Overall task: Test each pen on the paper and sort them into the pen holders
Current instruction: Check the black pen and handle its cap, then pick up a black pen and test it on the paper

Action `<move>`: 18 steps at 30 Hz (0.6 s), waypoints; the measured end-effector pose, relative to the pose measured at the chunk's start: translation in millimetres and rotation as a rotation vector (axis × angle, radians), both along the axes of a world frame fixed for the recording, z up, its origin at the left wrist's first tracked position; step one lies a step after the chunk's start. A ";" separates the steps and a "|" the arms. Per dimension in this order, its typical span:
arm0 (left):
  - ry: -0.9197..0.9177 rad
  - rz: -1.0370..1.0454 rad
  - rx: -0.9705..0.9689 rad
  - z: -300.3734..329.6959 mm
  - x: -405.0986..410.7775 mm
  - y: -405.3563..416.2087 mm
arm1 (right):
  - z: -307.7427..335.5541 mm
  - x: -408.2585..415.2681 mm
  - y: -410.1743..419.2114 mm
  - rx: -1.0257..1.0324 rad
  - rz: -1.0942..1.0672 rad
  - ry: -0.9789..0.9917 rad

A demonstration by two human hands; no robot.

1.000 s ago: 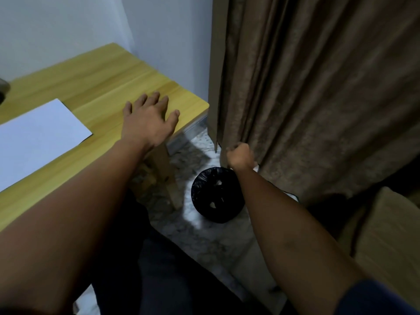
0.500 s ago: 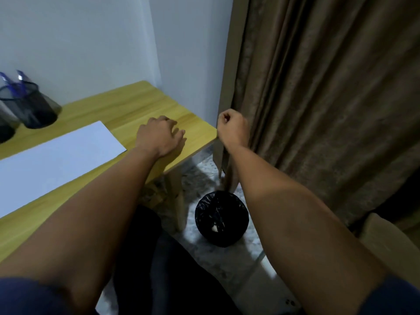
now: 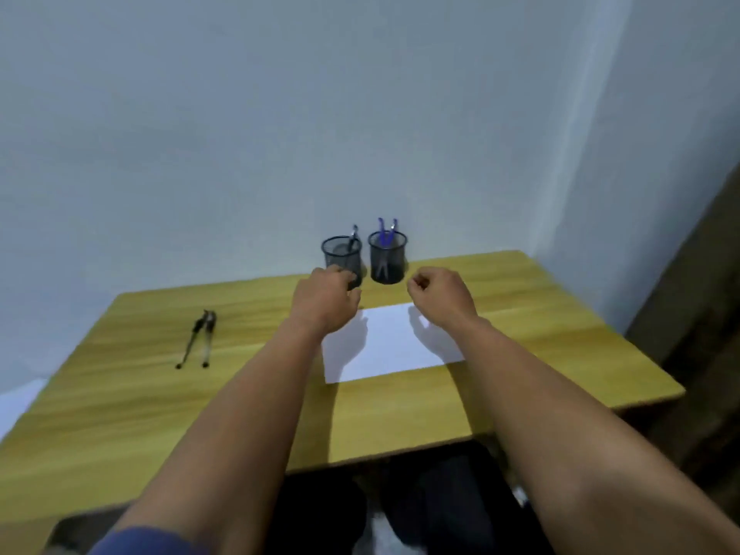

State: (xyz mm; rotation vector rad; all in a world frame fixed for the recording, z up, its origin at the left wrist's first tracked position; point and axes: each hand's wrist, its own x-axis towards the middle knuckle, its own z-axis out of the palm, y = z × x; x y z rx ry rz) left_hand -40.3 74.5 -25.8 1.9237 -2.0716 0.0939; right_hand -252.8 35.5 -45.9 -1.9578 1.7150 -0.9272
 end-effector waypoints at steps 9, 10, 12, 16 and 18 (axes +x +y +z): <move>0.088 0.347 0.079 -44.5 202.3 17.0 | -30.2 212.8 -10.9 0.143 0.421 0.070; 0.098 0.351 0.075 -50.8 216.5 17.9 | -34.7 230.4 -9.0 0.151 0.458 0.089; 0.103 0.327 0.071 -63.7 239.7 18.4 | -42.0 260.6 -4.9 0.159 0.529 0.124; 0.154 0.312 0.050 -80.9 264.8 16.4 | -45.1 300.4 3.3 0.167 0.562 0.169; 0.175 0.322 0.031 -84.1 269.5 15.5 | -43.7 310.9 5.8 0.181 0.537 0.235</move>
